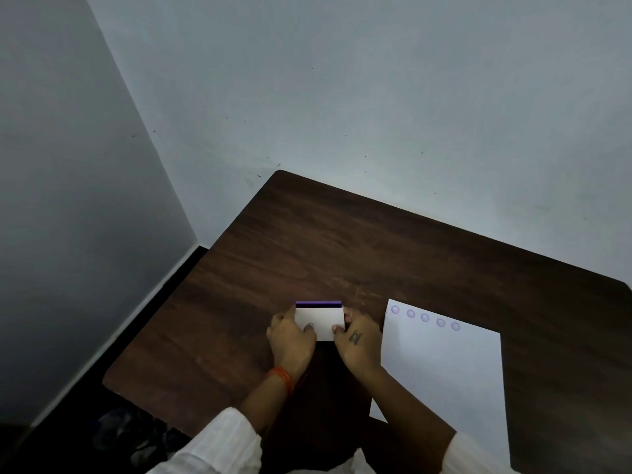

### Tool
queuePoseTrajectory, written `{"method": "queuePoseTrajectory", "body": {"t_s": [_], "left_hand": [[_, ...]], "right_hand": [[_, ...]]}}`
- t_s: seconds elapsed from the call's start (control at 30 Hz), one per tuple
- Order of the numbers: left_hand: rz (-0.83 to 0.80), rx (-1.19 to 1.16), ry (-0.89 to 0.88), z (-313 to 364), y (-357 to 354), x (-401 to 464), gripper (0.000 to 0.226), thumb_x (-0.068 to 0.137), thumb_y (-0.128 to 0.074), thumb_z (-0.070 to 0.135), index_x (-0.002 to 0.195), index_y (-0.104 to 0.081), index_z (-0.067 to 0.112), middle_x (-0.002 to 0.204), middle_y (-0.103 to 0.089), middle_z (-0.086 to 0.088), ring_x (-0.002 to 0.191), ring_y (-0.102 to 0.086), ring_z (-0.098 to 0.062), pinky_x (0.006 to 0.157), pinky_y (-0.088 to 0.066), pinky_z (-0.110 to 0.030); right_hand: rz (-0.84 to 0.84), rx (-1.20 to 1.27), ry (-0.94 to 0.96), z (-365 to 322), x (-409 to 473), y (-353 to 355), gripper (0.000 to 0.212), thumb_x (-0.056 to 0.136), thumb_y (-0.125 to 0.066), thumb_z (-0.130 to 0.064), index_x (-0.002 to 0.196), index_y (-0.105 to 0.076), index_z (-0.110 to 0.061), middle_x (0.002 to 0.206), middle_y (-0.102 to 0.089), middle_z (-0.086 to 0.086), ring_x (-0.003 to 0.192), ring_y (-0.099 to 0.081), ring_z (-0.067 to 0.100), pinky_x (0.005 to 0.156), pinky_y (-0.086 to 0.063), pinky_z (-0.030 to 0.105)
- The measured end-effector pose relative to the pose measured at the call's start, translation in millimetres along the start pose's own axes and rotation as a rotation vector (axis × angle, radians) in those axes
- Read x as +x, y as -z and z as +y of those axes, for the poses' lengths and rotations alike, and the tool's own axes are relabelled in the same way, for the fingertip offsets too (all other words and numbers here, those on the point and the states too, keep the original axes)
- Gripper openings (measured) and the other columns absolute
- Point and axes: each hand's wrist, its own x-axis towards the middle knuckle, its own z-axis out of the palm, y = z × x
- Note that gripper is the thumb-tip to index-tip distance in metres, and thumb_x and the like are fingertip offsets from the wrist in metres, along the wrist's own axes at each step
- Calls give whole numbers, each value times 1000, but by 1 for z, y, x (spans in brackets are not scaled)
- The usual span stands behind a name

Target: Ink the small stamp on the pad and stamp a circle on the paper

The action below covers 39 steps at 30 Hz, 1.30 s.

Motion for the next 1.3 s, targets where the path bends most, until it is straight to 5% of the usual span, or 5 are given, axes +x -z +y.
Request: {"method": "queuePoseTrajectory", "body": {"t_s": [0.43,0.9,1.1,1.3], "left_hand": [[-19,48,2,-3,-7,11,49,84,-62,15,131,-47,12,135,-48,-14,126,-43,-30,108,-39,-43],[60,-15,-19,-11,-1,22,30,86,-57,7,116,-59,10,124,-59,-13,114,-55,-28,97,-46,-38],[54,3,-43,-12,4,29,26,84,-62,14,110,-64,8,114,-67,-14,106,-61,-29,90,-48,-35],[54,17,-49,-11,7,31,26,83,-64,16,107,-66,6,110,-69,-15,105,-62,-29,89,-47,-33]], "right_hand": [[-31,-25,-56,4,11,-2,37,84,-63,-18,120,-57,-11,126,-61,10,112,-60,28,101,-49,37],[-24,54,-90,6,18,-3,27,81,-67,-14,107,-66,-8,108,-71,12,94,-67,27,89,-56,40],[-38,12,-56,5,23,2,31,83,-66,-16,113,-64,-8,112,-70,10,99,-66,24,83,-48,22],[-43,35,-27,4,23,6,30,82,-66,-12,112,-64,-7,110,-71,11,97,-67,23,77,-47,20]]}}
